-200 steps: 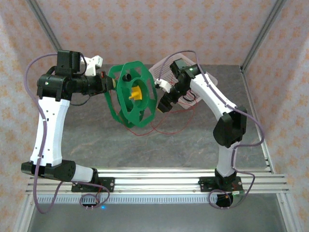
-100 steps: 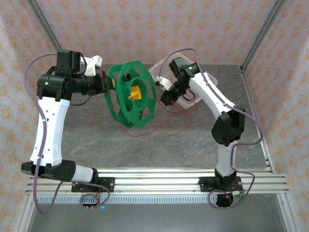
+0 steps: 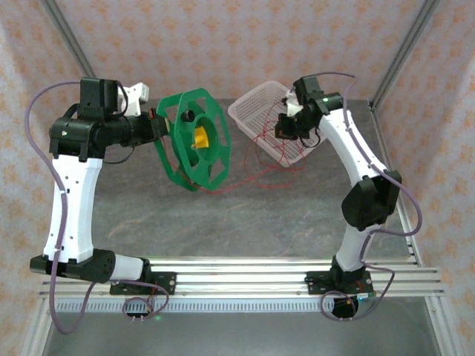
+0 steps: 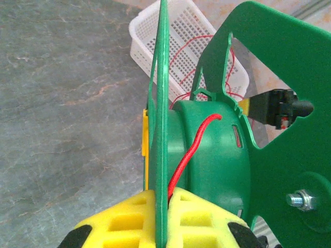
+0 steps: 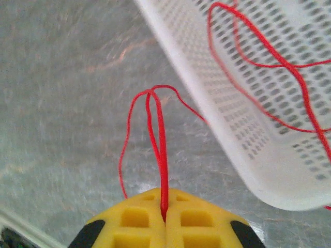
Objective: Wrap the cables
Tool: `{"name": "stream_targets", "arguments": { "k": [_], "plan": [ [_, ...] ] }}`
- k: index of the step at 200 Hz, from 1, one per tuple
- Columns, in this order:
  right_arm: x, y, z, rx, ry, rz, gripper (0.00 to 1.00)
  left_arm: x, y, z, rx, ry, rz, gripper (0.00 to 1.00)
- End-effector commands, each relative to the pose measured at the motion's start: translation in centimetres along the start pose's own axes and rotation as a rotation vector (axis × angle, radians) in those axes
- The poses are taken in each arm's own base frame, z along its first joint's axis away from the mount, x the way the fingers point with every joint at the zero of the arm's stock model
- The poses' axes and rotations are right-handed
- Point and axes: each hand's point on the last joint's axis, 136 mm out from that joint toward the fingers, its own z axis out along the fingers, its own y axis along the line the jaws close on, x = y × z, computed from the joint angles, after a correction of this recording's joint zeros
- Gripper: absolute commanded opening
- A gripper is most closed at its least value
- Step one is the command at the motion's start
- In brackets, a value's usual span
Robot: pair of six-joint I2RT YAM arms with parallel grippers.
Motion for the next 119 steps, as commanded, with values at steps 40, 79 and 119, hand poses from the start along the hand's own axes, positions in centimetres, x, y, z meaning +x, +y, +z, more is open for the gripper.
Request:
{"name": "stream_targets", "arguments": {
  "k": [40, 79, 119],
  "plan": [
    [-2.8, 0.5, -0.9, -0.055, -0.048, 0.275, 0.0, -2.5, 0.3, -3.4, -0.128, -0.211, -0.013, 0.0],
    [-4.2, -1.9, 0.6, 0.031, -0.082, 0.407, 0.0, -2.4, 1.1, -4.4, -0.198, -0.26, -0.12, 0.0],
    [-5.3, -3.5, 2.6, 0.094, -0.087, 0.535, 0.0, -0.7, 0.2, -6.1, -0.121, -0.29, -0.193, 0.0]
  ]
}}
